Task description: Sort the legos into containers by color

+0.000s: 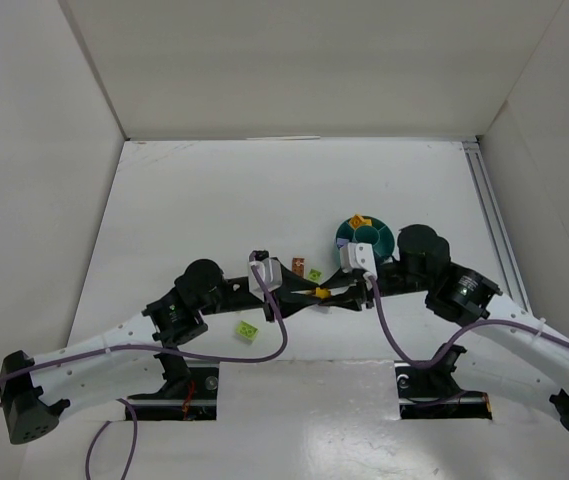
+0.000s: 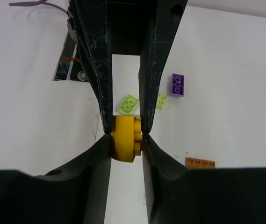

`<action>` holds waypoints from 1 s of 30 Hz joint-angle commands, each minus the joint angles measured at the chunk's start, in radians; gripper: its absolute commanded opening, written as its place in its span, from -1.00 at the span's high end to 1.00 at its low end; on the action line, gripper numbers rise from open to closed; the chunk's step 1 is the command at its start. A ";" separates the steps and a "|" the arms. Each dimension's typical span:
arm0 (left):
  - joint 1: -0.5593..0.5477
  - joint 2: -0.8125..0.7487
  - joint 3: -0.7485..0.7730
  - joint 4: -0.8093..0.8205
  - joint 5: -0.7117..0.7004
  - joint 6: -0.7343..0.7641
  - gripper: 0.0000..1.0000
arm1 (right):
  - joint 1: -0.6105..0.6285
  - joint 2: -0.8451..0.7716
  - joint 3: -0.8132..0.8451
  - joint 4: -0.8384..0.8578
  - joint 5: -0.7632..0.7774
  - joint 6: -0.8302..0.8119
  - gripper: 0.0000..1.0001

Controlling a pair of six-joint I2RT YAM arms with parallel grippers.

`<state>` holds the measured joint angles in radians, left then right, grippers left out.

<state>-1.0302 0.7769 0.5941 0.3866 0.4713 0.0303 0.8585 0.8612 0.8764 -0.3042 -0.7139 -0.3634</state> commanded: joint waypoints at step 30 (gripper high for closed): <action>0.002 0.039 0.116 -0.087 -0.598 -0.197 -1.00 | -0.326 0.134 0.056 0.060 0.114 0.029 1.00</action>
<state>-1.0302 0.8154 0.6567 0.3119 0.0574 -0.1070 0.6250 0.9699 0.8936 -0.2836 -0.5438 -0.3351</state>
